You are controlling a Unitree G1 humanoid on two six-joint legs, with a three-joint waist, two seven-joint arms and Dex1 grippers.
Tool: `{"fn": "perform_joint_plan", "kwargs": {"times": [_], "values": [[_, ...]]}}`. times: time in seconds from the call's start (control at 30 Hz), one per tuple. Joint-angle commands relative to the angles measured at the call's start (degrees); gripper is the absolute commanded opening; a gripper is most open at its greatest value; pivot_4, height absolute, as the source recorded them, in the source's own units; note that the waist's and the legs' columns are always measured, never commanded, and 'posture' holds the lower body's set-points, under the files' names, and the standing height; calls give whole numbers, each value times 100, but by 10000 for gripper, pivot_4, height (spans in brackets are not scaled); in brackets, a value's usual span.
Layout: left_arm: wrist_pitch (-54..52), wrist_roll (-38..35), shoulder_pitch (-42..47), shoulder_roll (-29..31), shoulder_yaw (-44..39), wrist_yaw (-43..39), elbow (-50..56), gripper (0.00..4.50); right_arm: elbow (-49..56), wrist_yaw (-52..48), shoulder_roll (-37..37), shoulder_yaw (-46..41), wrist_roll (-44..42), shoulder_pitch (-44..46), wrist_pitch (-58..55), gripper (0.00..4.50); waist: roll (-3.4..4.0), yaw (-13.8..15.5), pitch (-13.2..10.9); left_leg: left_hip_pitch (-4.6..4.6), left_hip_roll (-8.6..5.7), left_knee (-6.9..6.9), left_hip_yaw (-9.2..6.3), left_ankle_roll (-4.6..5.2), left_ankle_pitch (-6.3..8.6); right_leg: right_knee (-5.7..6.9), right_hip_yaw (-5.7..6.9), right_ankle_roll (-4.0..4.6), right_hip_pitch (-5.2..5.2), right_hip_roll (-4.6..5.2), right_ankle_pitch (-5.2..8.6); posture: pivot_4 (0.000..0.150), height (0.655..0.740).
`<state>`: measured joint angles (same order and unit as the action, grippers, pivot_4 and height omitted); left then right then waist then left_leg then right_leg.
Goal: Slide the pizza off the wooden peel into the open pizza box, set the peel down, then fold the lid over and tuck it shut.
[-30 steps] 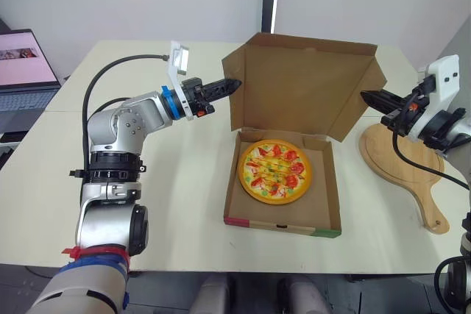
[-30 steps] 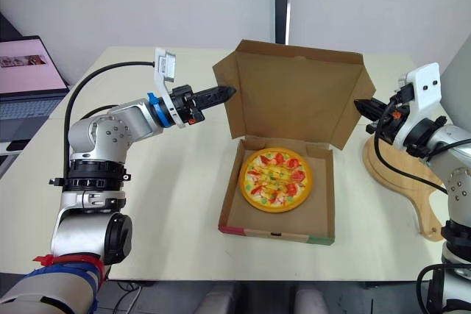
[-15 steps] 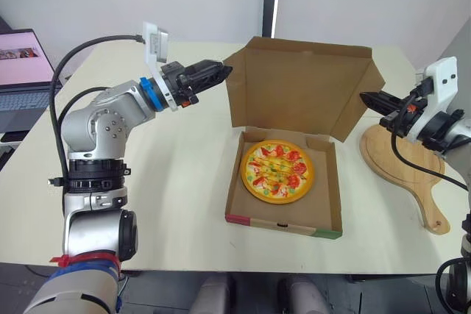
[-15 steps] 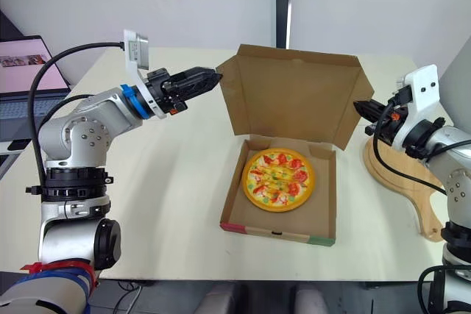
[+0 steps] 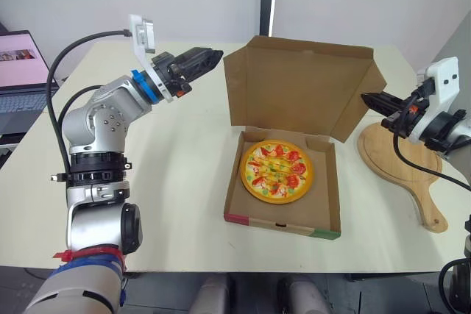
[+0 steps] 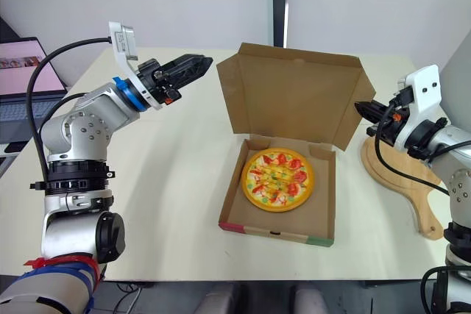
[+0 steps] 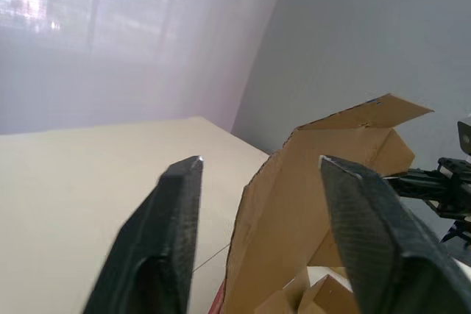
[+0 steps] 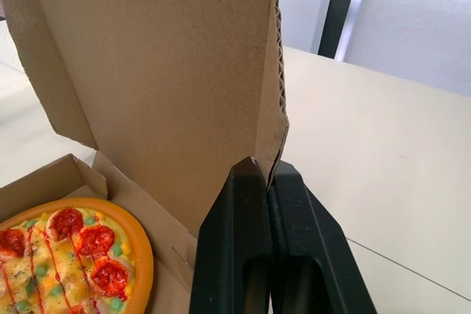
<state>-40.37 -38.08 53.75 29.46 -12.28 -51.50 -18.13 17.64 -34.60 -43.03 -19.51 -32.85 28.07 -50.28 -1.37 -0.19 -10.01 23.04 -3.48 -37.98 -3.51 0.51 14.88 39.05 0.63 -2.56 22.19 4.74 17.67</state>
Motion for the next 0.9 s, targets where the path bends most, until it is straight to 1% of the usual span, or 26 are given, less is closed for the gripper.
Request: {"fn": "perform_joint_plan", "kwargs": {"times": [0.03,0.2,0.3,0.37,0.43,0.7,0.73,0.83,0.9], "values": [[223,157,174,-55,260,-265,23,36008,94,-43,-125,-115,-65,45,147,0,0,11,0,0,0,-1,0,0,0,0,0,0,-1,0,0,1500,7281],[641,518,387,-230,468,-291,-443,36008,107,-68,-129,-97,-79,38,128,0,0,7,0,1,0,-1,0,0,0,-1,0,-1,0,0,-1,1500,7281],[788,608,460,-332,477,-262,-598,36008,116,-68,-130,-82,-80,36,131,0,0,0,0,0,1,-1,1,0,0,1,-1,-1,1,-1,-1,1500,7281],[855,631,493,-366,441,-259,-644,32176,131,-64,-126,-71,-85,30,127,0,0,-2,0,0,2,0,2,0,0,2,-1,-1,1,-1,-1,1500,7281],[892,650,494,-375,426,-248,-637,27072,154,-55,-118,-59,-90,13,123,0,0,-4,0,1,2,0,2,0,0,1,-1,-1,2,-1,0,1500,7281],[866,779,271,-261,467,-108,28,1596,265,-5,-108,-9,-63,-60,120,0,0,-1,0,1,1,0,1,0,0,1,-1,-1,1,-1,-1,1500,7281],[826,806,222,-225,471,-51,155,367,292,12,-105,5,-49,-68,120,0,0,-6,0,0,2,0,1,0,0,2,-2,-1,1,-1,-1,1500,7281],[604,916,10,-40,562,150,710,367,444,151,-86,57,9,-87,64,0,0,-28,0,0,3,2,2,0,0,2,-4,-1,3,-2,-1,1500,7281],[331,982,-54,19,618,438,1033,367,611,361,-12,131,43,-64,-21,0,0,-25,0,0,3,2,0,0,0,4,-4,-1,3,-2,-1,1500,7281]]}}
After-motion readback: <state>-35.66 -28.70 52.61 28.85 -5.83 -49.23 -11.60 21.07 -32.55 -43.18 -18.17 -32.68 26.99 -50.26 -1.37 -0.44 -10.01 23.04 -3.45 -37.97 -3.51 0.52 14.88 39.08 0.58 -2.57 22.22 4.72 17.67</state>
